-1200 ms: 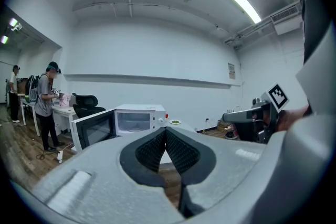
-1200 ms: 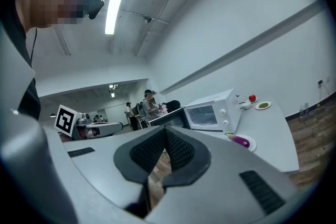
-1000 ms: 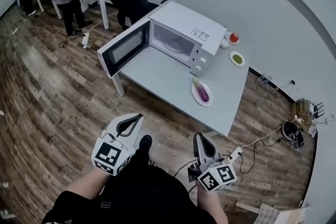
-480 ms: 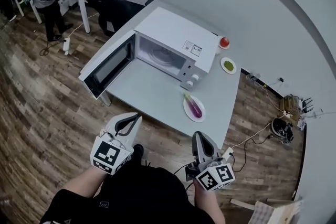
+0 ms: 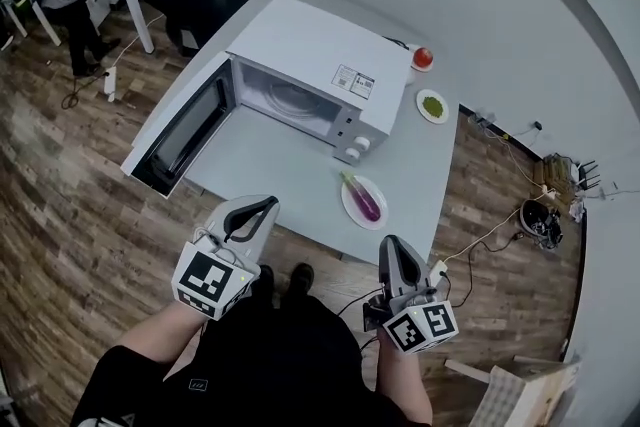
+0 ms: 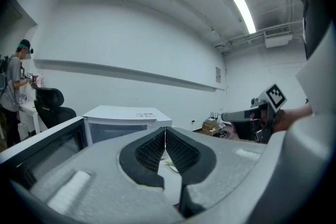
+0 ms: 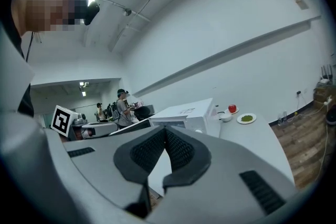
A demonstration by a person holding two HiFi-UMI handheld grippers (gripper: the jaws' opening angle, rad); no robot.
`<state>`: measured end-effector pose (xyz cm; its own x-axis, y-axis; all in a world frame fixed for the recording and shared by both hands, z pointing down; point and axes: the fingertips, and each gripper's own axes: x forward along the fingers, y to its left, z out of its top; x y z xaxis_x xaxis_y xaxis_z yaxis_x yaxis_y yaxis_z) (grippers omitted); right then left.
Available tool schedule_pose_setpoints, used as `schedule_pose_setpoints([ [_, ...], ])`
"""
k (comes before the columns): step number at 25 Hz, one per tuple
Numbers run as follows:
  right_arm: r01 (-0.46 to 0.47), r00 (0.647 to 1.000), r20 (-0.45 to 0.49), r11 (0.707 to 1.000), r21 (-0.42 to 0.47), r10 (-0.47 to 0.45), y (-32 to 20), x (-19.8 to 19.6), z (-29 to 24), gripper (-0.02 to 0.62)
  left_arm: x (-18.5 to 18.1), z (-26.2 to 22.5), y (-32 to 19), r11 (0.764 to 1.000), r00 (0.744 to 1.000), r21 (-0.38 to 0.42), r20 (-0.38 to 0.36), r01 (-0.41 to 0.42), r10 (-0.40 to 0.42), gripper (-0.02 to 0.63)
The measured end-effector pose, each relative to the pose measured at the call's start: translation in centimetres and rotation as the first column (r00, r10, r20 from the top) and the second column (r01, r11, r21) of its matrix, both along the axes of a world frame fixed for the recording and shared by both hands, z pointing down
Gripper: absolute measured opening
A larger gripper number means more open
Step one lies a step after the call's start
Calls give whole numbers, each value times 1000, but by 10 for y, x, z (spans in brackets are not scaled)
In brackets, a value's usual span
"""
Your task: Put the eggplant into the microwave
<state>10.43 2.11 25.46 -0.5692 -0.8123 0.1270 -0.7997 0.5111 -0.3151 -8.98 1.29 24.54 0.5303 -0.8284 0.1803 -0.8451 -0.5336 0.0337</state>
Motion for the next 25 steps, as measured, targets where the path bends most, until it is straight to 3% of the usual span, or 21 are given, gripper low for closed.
schedule_pose_setpoints([
  [10,5,999,32,998,-55,-3,-44,62,27,14,69,20,-49,998,999,-50,1,-36,36,8],
  [16,46,998,33,998,-52,-44,-66,88,36,14,112,23,-73,999,999,-31,2,-41,41,8],
  [22,35,999,44,996,-84,-32,-80,95,53,14,134,41,-93,998,993,-13,92,-69,70,8],
  [25,20,999,42,994,-105,-15,-82,100,64,14,140,55,-102,994,990,-45,91,-100,104,8],
])
